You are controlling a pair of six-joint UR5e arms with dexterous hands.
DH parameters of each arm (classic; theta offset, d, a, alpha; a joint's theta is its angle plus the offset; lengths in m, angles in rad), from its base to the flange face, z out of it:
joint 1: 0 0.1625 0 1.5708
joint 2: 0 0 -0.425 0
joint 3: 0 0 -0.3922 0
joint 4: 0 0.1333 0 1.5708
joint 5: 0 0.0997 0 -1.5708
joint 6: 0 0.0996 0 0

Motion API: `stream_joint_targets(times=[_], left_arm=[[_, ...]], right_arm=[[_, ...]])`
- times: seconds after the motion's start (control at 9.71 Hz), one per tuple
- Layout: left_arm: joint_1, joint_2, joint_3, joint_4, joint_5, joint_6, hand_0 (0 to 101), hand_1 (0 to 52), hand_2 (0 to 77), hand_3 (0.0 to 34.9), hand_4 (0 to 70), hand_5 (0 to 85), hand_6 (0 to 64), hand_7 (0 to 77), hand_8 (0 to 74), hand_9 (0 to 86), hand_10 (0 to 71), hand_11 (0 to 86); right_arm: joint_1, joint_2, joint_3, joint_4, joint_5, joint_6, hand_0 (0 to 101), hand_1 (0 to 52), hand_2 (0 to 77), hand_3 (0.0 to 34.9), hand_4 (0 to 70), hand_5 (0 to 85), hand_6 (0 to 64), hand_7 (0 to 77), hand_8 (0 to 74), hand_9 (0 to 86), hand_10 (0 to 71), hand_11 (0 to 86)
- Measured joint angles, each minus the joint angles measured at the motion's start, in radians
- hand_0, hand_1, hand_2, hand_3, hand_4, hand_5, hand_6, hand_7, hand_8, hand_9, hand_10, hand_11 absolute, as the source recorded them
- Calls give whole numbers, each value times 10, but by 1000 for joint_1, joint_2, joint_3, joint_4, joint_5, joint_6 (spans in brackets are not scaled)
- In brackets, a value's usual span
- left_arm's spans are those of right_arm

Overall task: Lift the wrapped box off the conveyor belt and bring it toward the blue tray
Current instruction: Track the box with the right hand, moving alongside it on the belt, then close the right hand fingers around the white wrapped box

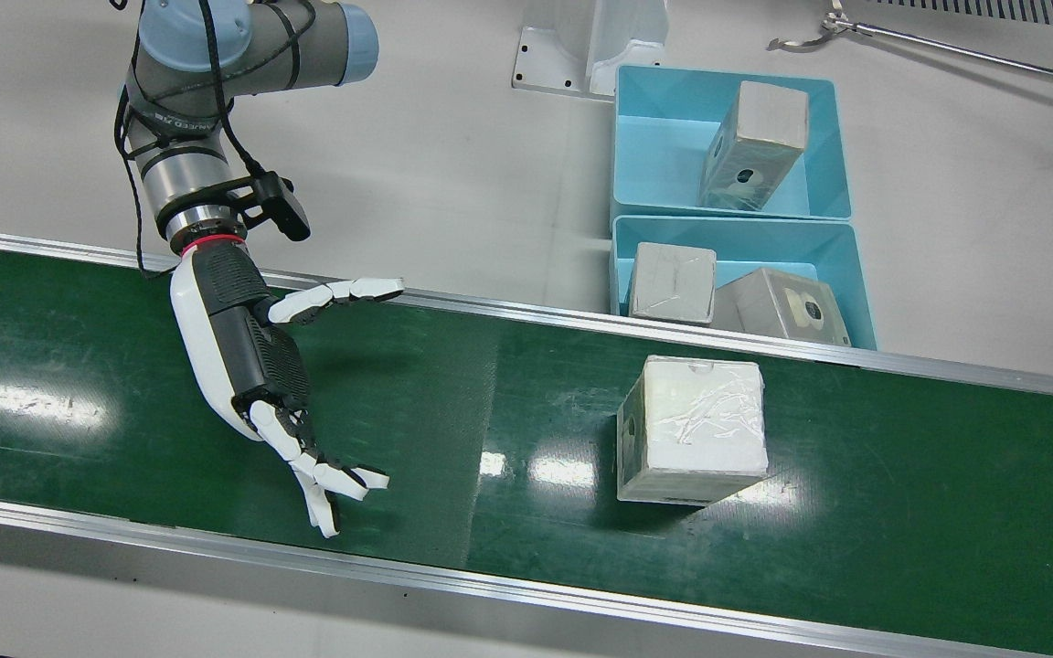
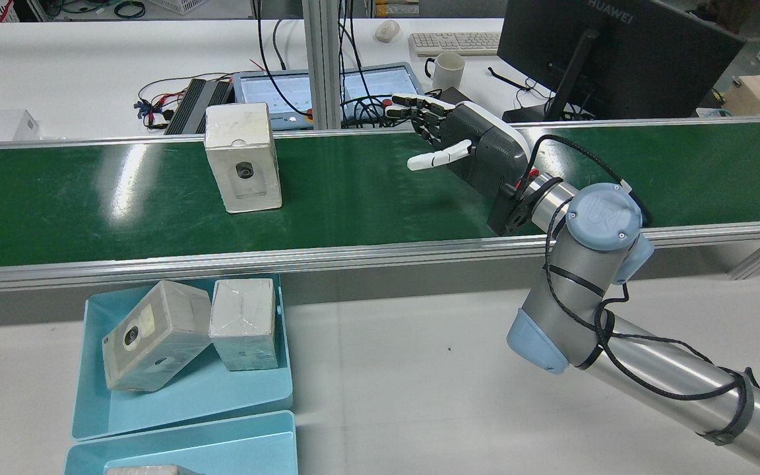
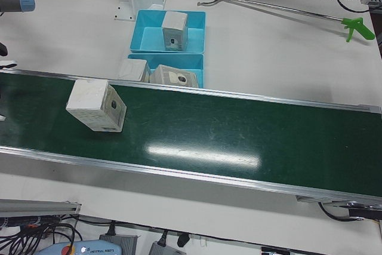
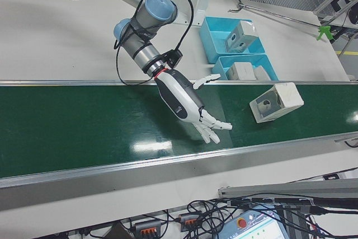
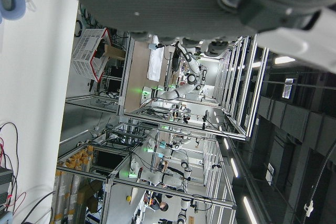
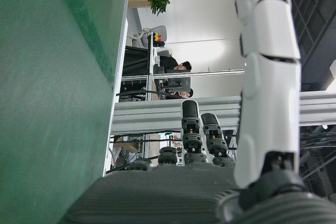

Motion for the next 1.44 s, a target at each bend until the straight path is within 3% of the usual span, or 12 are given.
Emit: stream_joint_targets(times=[0.72,1.44], left_arm=[[0,0,0,0,0,0,0,0,5,0,5,11,5,5,5,5,0,5],[0,0,0,0,0,0,0,0,5,0,5,11,5,5,5,0,5,0]], right_arm=[[-10,5,-7,0,1,-4,478,147,147,18,115,153,76,235,22,49,0,11],[-77,60,-34,-4,105,-32,494,180,158,53,125,164,76,245,22,60,0,11]])
